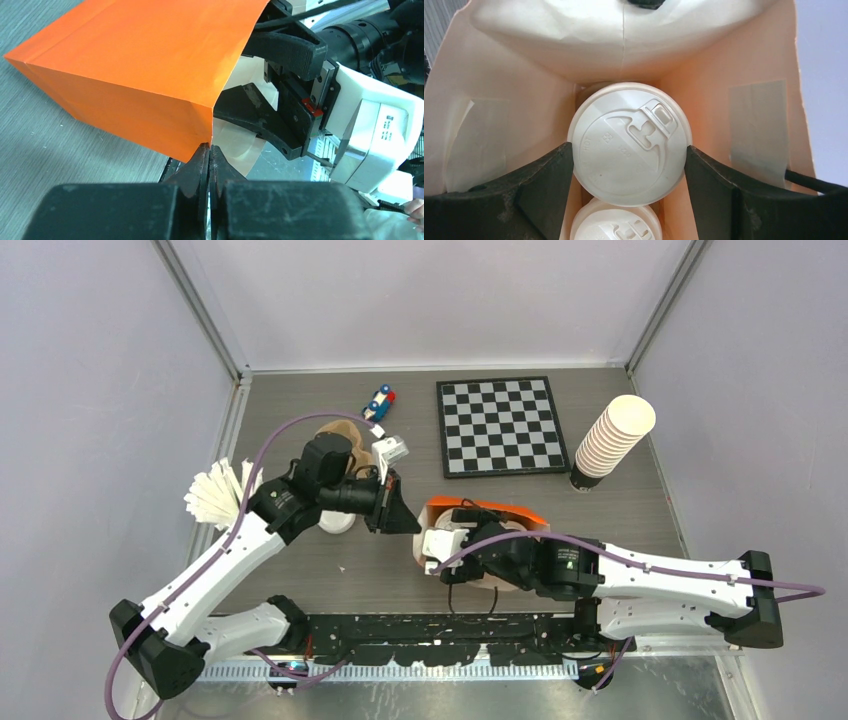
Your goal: Pack the takeout coffee
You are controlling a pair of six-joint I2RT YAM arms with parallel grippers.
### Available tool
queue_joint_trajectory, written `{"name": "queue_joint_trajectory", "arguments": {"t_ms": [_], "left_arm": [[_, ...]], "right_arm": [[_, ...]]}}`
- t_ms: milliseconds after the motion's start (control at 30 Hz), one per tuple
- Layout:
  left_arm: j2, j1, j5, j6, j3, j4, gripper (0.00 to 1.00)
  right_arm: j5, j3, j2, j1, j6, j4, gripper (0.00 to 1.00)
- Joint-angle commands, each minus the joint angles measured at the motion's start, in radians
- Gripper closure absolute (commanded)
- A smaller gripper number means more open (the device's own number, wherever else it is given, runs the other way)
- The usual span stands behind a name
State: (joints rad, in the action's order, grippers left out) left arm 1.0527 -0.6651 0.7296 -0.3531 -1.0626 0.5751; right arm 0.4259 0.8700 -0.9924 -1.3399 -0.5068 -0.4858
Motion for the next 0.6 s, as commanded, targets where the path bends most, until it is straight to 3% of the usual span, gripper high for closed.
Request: {"name": "queue_joint_trajectory", "arguments": {"t_ms": [0, 567], "left_arm": [[-0.049, 0.004, 0.067, 0.063, 0.021, -0.104, 1.00], [-0.080, 0.005, 0.099, 0.211, 0.057, -0.078, 1.00]], "right_arm": [[-0.023, -0.001, 0.021, -0.005, -0.019, 0.083, 0.22], [-0.045, -0.111, 0.010, 0.014, -0.053, 0.183, 0.22]]}}
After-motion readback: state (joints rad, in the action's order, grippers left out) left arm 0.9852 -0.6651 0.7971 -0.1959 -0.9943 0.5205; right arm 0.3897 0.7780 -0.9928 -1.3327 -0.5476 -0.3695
